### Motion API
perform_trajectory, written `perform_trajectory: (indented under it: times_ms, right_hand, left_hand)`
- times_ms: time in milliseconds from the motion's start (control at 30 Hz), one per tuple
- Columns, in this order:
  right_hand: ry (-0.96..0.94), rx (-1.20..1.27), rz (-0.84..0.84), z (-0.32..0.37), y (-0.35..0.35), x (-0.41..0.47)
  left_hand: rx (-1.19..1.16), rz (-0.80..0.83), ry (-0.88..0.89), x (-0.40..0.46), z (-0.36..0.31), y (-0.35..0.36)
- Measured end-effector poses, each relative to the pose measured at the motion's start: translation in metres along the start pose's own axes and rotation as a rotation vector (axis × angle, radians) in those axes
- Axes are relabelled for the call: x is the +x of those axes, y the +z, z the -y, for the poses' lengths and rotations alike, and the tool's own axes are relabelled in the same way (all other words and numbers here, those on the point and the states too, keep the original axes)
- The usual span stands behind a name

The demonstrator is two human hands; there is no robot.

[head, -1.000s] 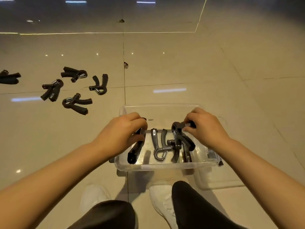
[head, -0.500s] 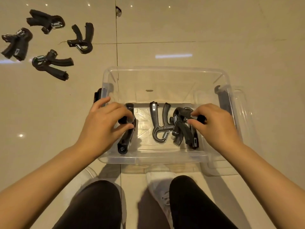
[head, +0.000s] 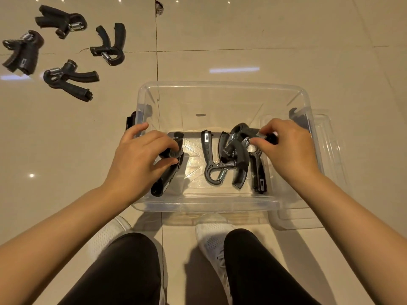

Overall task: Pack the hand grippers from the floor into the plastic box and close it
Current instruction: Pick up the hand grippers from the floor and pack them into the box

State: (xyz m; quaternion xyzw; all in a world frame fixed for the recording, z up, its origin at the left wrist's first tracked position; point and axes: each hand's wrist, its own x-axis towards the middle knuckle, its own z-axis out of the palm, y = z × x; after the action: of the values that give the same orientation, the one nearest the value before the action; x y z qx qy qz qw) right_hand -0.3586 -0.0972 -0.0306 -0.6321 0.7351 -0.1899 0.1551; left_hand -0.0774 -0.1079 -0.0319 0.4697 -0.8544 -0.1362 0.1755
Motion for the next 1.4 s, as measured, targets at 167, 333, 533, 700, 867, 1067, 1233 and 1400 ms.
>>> perform_trajectory:
  times_ms: [167,333,533,700,867,1067,1233,1400]
  right_hand:
    - [0.066,-0.396,0.371,-0.008,0.006,-0.006]
    - [0.051,-0.639,0.628,-0.003,0.021,-0.003]
    - [0.041,-0.687,0.733,-0.001,0.021,-0.001]
    - [-0.137,-0.346,0.650,0.026,0.014,0.011]
    - [-0.539,-0.067,0.565,0.065,0.026,0.019]
    - [-0.536,0.037,0.584,0.078,0.053,0.022]
    - [-0.517,0.128,0.543,0.083,0.062,0.014]
    - [-0.490,0.063,0.474,0.077,0.062,0.013]
  left_hand:
    - [-0.004,-0.012,0.006,-0.001,0.001,0.001]
    - [-0.012,-0.020,0.011,-0.002,0.000,0.001]
    - [-0.004,-0.045,0.049,-0.003,0.003,0.003]
    - [-0.109,-0.079,0.072,-0.005,0.005,0.002]
    - [-0.200,-0.094,0.090,-0.006,0.002,0.001]
    - [-0.198,-0.114,0.091,-0.007,0.003,0.002]
    - [-0.191,-0.144,0.084,-0.007,0.002,0.002]
    - [-0.212,-0.176,-0.005,-0.004,0.002,0.003]
